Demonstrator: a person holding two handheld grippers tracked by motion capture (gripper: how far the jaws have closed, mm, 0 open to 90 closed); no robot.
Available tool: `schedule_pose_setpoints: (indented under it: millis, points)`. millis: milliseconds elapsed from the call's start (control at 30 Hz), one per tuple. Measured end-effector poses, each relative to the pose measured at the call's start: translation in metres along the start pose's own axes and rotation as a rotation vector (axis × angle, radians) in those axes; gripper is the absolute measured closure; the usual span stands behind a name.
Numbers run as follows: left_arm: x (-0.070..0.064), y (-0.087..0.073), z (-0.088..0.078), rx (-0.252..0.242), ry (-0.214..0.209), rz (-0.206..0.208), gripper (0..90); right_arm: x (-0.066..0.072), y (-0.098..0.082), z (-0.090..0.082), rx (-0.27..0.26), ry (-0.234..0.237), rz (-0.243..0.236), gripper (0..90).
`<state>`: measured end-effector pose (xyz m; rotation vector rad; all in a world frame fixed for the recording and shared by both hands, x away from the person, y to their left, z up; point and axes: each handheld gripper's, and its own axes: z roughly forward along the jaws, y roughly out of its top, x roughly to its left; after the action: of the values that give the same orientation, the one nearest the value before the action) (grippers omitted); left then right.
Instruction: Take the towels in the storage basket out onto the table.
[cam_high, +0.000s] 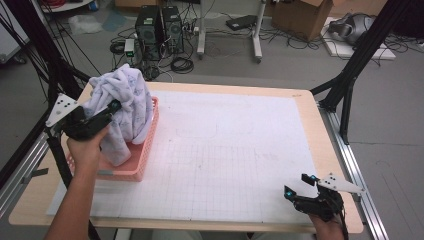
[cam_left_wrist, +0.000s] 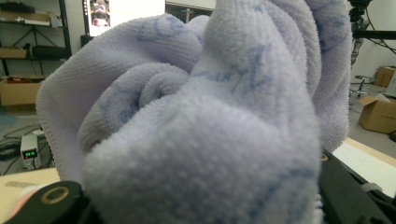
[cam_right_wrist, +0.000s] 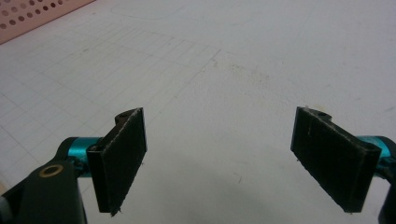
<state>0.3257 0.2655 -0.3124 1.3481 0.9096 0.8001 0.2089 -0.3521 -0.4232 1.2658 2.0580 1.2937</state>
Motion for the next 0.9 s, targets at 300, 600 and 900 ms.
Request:
schedule_pose_setpoints:
  millis: [300, 600, 900]
  points:
    - [0.020, 0.026, -0.005, -0.030, 0.023, 0.014, 61.2, 0.003, 0.002, 0.005, 0.000, 0.009, -0.009, 17.2]
    - [0.038, 0.055, -0.014, -0.101, -0.002, -0.021, 61.1, 0.002, 0.002, 0.003, -0.006, 0.002, -0.008, 17.2]
    - [0.036, 0.081, -0.021, -0.136, -0.049, -0.006, 61.1, 0.003, 0.002, 0.003, -0.002, 0.005, -0.011, 17.2]
